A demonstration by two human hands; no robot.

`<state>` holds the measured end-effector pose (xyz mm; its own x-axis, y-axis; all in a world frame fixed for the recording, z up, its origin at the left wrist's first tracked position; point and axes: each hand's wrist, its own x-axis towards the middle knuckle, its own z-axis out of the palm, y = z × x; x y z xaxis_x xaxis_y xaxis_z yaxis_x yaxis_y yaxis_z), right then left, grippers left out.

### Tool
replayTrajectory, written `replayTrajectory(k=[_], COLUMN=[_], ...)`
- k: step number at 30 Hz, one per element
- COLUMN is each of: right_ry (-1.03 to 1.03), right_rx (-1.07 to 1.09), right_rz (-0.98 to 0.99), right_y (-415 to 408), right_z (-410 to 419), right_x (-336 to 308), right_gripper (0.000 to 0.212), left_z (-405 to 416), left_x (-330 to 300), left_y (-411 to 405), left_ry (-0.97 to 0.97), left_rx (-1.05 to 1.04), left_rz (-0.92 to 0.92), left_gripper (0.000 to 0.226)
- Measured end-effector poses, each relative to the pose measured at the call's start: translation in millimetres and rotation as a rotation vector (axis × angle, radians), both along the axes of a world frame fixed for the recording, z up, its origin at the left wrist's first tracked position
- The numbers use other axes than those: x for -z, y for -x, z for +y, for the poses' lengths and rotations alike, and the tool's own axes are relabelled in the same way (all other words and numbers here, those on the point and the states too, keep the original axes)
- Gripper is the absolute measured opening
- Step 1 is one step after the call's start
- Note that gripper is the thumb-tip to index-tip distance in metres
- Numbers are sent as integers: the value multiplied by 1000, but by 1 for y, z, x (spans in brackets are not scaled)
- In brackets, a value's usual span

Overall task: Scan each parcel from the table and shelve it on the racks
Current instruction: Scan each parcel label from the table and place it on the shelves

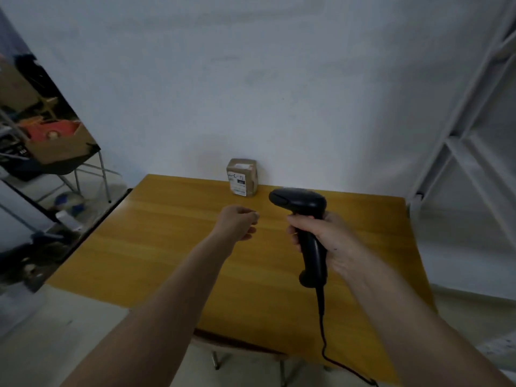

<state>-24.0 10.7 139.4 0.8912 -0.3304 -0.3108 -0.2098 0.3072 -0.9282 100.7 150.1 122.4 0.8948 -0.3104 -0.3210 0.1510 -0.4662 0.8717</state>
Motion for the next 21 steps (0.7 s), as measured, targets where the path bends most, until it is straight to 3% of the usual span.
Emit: replayTrajectory(k=[11, 21], right_ry=[21, 20], right_rx=[-32, 49], right_rz=[91, 143], right_y=[-92, -163], right_z=[-24, -28], right_x=[22, 51], right_gripper=[14, 9], left_z=[-22, -45], left_x=[38, 81], left_y=[-91, -183], left_ry=[-102, -310], left_rx=[-57, 54], left_rz=[5, -42], left_gripper=[45, 57])
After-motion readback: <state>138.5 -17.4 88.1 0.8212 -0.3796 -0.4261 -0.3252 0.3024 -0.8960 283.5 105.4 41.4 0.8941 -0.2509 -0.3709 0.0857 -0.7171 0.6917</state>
